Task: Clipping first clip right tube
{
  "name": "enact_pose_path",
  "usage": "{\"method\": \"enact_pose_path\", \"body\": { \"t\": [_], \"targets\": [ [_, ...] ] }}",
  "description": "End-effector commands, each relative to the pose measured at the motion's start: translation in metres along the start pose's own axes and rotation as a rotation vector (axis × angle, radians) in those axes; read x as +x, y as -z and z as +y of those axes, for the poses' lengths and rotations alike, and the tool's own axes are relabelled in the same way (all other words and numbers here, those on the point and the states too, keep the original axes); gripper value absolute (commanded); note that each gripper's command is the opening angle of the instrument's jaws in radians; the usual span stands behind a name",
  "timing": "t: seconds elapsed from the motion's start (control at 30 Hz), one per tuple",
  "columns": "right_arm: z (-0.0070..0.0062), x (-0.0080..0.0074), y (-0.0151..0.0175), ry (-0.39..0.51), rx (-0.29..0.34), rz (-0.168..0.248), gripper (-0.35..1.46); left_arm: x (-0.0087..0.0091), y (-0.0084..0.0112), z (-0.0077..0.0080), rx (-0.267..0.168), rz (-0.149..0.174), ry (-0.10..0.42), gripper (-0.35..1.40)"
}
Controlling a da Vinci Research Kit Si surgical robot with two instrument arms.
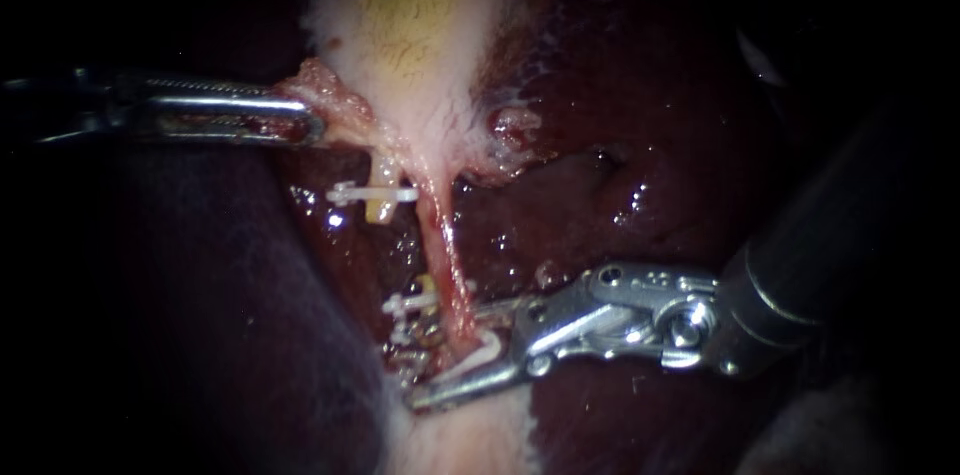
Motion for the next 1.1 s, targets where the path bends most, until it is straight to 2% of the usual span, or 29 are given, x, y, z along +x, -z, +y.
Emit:
{"method": "enact_pose_path", "body": {
  "t": [0.03, 0.3, 0.67, 0.83, 1.03, 1.1],
  "targets": [
    [0.0, 0.0001, 0.0001, -0.001, -0.001, 0.0, 0.32, 0.0, 0.0, 0.0, 0.0, 0.0, 0.0, -0.35],
    [0.0005, 0.0, 0.0004, -0.007, -0.003, 0.001, 0.17, -0.0001, -0.0001, 0.0, 0.0, 0.0, -0.001, -0.35],
    [0.0004, -0.0003, 0.0011, 0.006, 0.001, 0.0, -0.34, -0.0001, -0.0001, 0.0001, 0.0, 0.0, -0.001, -0.35],
    [0.0004, -0.0003, 0.0012, 0.006, 0.003, 0.002, -0.35, -0.0001, -0.0001, 0.0002, 0.0, 0.0, -0.001, -0.35],
    [0.0003, -0.0002, 0.0014, 0.003, -0.014, -0.032, -0.35, -0.0001, -0.0001, 0.0002, -0.003, -0.001, -0.001, -0.35],
    [0.0003, -0.0003, 0.0014, 0.003, -0.014, -0.032, -0.35, -0.0001, -0.0001, 0.0002, -0.003, -0.001, -0.001, -0.35]
  ]
}}
